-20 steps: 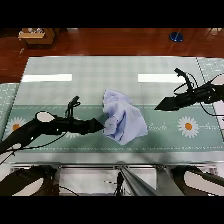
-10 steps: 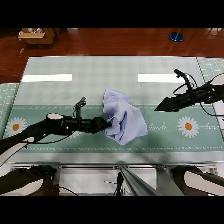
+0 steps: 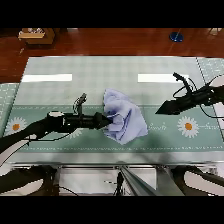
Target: Fold the shirts.
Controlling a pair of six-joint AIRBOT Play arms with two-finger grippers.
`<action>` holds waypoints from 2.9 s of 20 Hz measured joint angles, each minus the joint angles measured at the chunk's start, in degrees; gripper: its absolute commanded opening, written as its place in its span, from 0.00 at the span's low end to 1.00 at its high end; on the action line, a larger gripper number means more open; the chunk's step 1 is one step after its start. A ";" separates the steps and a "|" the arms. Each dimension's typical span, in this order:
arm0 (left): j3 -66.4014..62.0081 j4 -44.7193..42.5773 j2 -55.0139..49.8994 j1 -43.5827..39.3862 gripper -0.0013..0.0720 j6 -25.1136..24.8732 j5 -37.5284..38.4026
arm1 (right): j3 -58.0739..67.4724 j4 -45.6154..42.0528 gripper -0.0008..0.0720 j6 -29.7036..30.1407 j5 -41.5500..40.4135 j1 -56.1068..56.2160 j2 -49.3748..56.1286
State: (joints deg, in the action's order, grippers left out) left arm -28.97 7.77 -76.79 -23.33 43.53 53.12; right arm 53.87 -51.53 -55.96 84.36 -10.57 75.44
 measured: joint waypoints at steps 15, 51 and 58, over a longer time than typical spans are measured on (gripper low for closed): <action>-0.07 0.39 0.15 5.01 0.05 -3.65 11.17 | -14.40 2.99 0.74 -6.29 -19.19 9.70 0.04; -64.00 -47.19 42.58 23.02 0.05 47.43 39.50 | 41.13 -12.85 0.02 -27.30 -4.72 10.69 -38.12; -60.30 -50.01 43.93 23.02 0.05 54.97 46.80 | 43.28 -11.17 0.02 -30.21 10.99 10.69 -31.39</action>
State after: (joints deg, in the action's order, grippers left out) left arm -89.27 -42.24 -32.86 -0.32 98.50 99.92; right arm 97.14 -62.70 -86.17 95.35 0.12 44.05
